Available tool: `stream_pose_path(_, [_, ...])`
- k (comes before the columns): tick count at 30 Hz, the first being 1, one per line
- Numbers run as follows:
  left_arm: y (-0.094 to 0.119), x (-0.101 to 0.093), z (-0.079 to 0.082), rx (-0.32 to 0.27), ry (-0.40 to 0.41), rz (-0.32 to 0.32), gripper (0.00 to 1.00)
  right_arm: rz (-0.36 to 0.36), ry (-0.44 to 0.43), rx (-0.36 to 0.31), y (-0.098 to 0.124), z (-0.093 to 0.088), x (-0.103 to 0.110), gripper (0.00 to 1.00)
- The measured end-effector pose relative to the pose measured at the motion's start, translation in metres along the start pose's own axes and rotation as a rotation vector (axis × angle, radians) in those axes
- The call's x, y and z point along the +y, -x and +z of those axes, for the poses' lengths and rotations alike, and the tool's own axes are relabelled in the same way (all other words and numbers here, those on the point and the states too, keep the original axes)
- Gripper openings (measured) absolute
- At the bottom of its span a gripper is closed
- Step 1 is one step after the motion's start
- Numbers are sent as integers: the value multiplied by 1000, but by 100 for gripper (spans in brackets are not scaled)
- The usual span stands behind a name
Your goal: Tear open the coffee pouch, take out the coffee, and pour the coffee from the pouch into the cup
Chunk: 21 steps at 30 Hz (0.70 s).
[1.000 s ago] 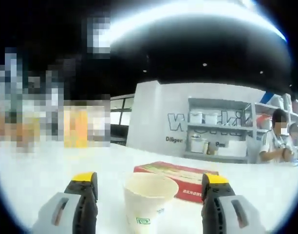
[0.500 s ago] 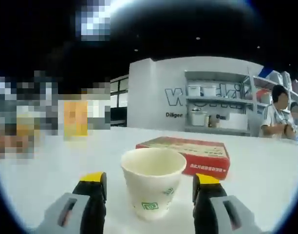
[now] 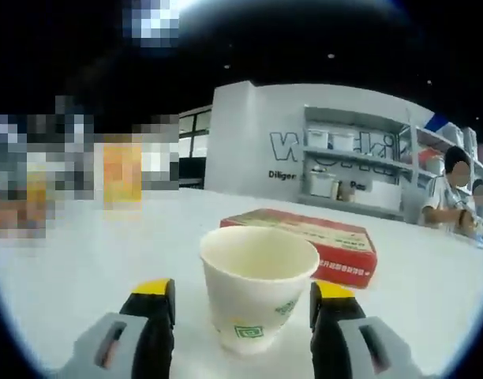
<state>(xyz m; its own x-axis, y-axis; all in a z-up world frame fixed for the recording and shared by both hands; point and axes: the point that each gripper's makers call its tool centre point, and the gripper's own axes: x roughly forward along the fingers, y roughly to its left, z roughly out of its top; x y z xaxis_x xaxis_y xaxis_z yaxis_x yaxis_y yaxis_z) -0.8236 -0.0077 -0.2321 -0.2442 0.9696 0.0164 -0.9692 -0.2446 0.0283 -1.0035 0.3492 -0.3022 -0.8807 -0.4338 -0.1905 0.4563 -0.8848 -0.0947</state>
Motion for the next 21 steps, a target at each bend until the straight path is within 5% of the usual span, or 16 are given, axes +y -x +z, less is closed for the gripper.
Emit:
stream_pose_path(10, [0, 1, 1, -1, 1, 1, 11, -23, 24, 8, 3, -1, 7, 73])
stream_pose_path(13, [0, 0, 1, 0, 5, -1, 11, -15, 47, 15, 6, -2, 17, 65])
stream_pose_path(21, [0, 0, 0, 3, 5, -3, 11, -14, 54, 19, 2, -3, 2, 54])
